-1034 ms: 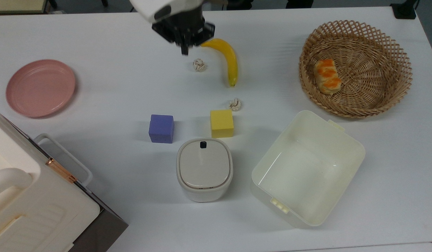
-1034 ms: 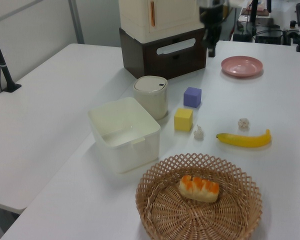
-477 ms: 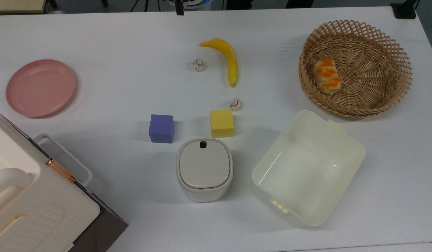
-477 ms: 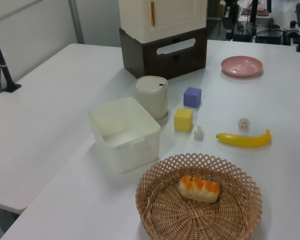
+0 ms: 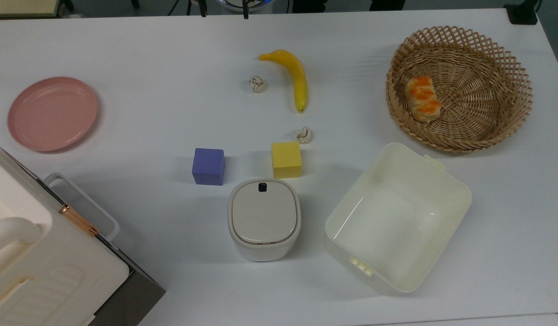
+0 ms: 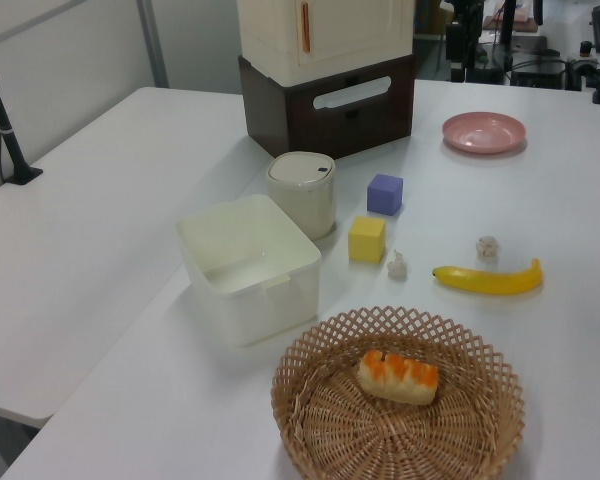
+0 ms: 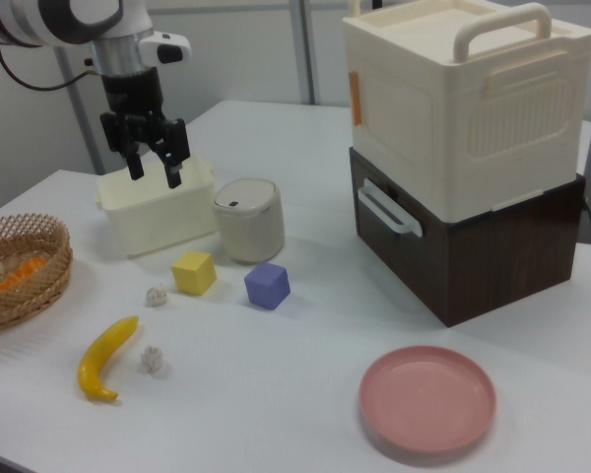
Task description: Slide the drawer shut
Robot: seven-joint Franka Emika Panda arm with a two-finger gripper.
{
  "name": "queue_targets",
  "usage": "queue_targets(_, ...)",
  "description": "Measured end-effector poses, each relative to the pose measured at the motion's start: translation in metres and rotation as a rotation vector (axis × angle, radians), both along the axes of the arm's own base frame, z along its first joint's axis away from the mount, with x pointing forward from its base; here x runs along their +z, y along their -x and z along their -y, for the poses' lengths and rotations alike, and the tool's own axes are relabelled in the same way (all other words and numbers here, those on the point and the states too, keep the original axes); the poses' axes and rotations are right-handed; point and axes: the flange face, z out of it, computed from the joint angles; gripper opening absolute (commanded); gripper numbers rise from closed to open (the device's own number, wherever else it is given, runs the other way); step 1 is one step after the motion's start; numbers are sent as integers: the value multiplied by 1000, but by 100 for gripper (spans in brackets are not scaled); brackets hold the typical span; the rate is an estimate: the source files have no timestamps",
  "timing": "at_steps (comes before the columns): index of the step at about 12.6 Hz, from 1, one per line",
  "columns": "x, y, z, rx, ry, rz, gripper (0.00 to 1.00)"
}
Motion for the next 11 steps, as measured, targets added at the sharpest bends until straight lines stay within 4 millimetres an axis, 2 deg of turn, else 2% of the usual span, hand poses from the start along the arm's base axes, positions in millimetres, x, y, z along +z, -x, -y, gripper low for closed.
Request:
queue_targets(3, 0, 0, 4, -7, 5, 0, 100)
queue_targets(6, 0, 0, 24, -36, 5, 0, 100)
queue_targets(11, 0, 0, 14, -16, 4, 0, 100)
